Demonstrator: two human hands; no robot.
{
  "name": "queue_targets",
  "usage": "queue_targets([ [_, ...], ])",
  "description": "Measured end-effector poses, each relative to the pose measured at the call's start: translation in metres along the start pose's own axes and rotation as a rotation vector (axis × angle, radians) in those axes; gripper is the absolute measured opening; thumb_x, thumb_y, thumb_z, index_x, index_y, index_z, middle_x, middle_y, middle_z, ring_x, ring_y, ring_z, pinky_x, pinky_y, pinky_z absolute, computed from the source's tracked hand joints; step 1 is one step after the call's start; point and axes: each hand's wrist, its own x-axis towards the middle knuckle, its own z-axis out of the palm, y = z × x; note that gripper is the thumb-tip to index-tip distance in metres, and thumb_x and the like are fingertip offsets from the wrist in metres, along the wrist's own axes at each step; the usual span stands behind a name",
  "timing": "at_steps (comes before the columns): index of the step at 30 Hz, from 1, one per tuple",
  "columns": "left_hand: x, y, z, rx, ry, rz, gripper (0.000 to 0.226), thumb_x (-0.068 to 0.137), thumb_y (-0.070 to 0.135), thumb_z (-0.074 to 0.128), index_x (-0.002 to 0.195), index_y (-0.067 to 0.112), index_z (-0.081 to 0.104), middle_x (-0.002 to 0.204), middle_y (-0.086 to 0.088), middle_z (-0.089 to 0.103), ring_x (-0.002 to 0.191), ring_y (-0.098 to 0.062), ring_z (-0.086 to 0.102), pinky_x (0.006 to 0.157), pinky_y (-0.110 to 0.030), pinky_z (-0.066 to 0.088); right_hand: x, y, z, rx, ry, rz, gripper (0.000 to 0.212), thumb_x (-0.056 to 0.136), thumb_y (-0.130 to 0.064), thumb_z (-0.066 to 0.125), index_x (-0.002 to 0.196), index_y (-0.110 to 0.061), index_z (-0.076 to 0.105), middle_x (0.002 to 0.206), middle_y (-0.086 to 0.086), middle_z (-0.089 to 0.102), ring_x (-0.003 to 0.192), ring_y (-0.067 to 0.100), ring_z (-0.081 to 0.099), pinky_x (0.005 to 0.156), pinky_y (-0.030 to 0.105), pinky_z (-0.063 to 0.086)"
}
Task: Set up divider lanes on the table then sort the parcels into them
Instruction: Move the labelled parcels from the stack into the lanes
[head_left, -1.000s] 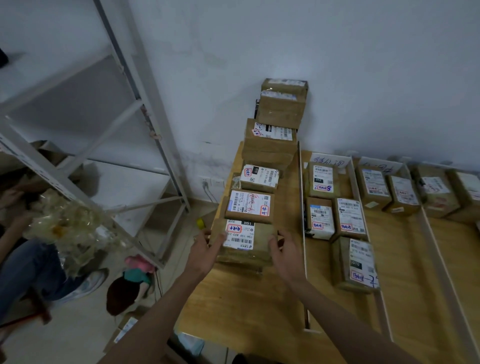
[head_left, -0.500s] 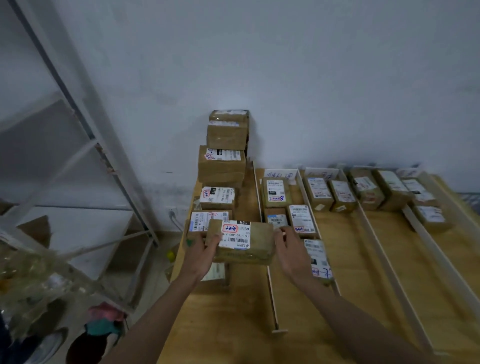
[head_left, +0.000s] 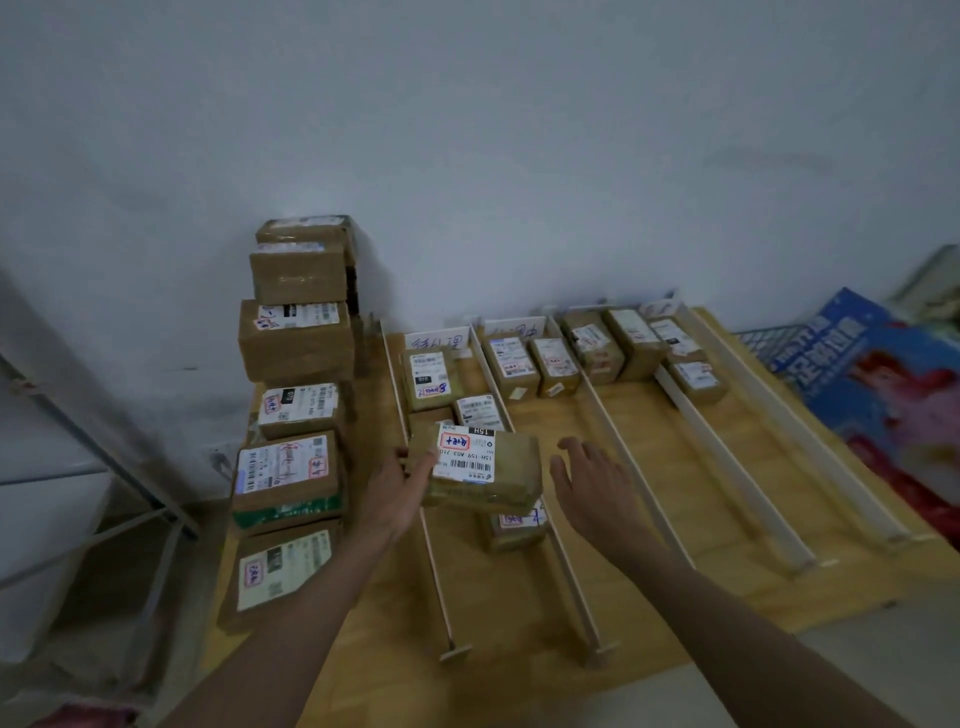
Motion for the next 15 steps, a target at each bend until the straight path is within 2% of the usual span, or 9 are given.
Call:
queue_targets([
  [5,0.0,0.027,0.047,0.031,-0.009,0.03,0.052,0.092,0.064,0.05,0.124,0.024,0.049,0.118,0.003,0.064,0.105,-0.02,0.062,0.088,-0.036,0.048,0.0,0.049,-0.012,-0.026,0.029,0.048,0.041,0.104,-0.041,0.033,0.136,-0.022,0.048,0.133,0.002,0.058,0.121,0.021,0.054,0.1,0.04,0.043],
  [9,0.004,0.043,0.089,0.043,-0.013,0.021,0.058,0.086,0.07,0.05,0.121,0.024,0.048,0.118,0.002,0.064,0.103,-0.019,0.062,0.09,-0.041,0.051,0.008,0.091,-0.016,-0.004,0.01,0.068,0.042,0.103,-0.041,0.033,0.137,-0.022,0.048,0.134,0.002,0.057,0.122,0.021,0.053,0.099,0.041,0.044],
  [13,0.001,0.063,0.136,0.032,0.008,0.001,0.045,0.095,0.057,0.051,0.123,0.023,0.045,0.114,0.007,0.061,0.102,-0.015,0.059,0.087,-0.034,0.047,0.022,0.141,-0.02,0.005,-0.014,0.03,0.04,0.103,-0.039,0.034,0.136,-0.02,0.047,0.133,0.002,0.056,0.122,0.023,0.053,0.098,0.041,0.042],
  [15,0.0,0.072,0.161,0.016,0.033,-0.02,0.046,0.095,0.056,0.051,0.125,0.021,0.045,0.116,0.005,0.06,0.103,-0.016,0.058,0.085,-0.032,0.044,0.032,0.167,-0.025,0.023,-0.024,0.012,0.039,0.103,-0.038,0.034,0.136,-0.02,0.047,0.132,0.002,0.056,0.122,0.023,0.053,0.098,0.041,0.042],
])
